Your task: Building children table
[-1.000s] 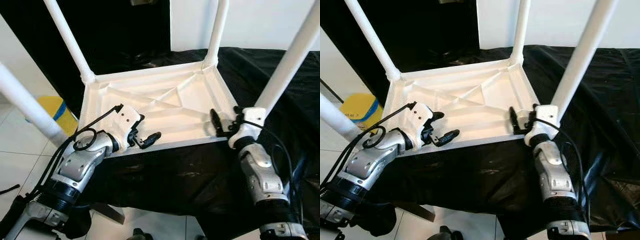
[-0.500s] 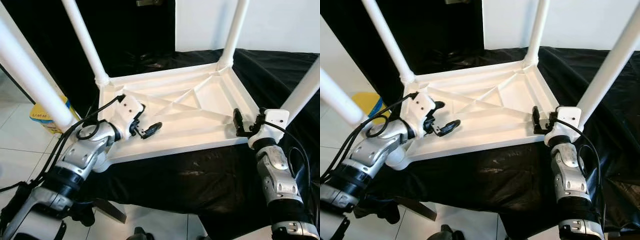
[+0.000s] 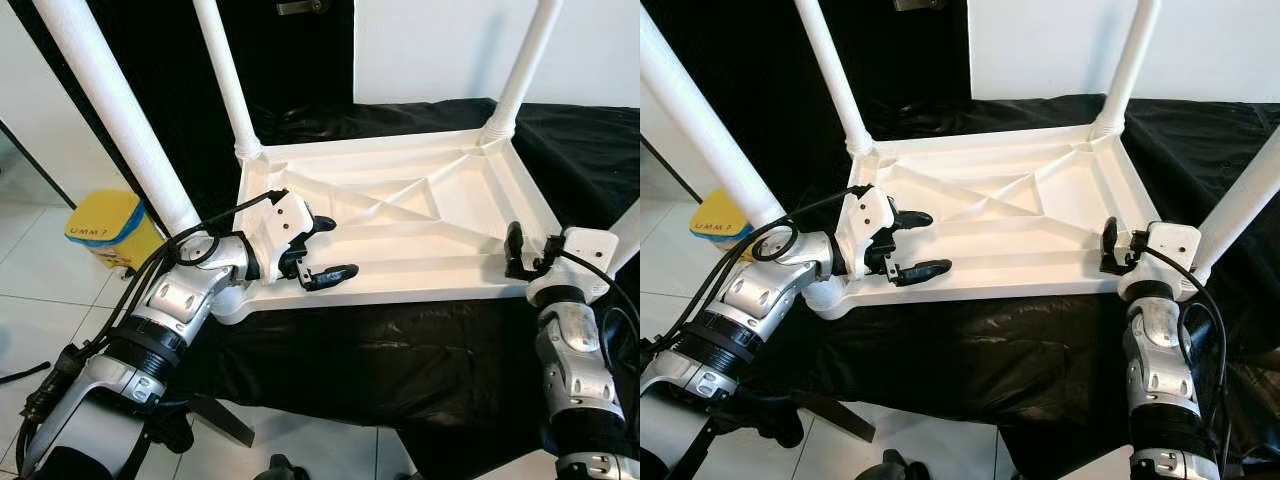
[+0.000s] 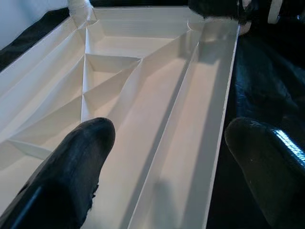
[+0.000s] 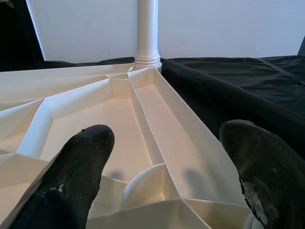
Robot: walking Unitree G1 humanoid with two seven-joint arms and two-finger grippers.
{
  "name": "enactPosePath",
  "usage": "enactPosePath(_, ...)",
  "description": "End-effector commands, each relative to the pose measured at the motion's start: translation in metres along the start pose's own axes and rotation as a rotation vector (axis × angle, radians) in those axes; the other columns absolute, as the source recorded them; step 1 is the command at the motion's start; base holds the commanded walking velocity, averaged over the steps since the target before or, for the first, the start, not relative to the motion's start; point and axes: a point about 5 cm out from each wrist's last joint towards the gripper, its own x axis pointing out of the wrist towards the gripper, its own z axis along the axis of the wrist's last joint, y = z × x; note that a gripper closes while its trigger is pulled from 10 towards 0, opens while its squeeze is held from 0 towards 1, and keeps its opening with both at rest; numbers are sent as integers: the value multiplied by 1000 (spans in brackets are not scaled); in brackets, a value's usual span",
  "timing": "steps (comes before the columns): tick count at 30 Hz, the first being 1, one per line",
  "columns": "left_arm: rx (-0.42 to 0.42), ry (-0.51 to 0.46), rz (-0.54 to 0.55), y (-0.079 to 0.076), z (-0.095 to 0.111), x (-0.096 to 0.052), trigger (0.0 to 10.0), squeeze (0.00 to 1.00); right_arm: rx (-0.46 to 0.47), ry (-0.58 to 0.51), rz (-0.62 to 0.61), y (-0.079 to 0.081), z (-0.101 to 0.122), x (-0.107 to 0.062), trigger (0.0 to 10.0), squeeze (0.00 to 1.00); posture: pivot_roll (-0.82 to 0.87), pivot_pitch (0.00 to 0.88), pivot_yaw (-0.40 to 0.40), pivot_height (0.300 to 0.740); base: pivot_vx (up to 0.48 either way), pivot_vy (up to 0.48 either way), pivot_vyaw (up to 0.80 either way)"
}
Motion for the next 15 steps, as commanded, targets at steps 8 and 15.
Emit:
enactPosePath(8,-141,-41,-11,-30,-8,-14,10000,0,38,48,188,48,-5,-1,10000,0,-107,95,50,740,0,0,0)
enactPosePath(15,-239,-78,193,-32,-13,-38,10000,0,6,99,207,74,-8,10,10000,0,-60,112,27,740,0,0,0)
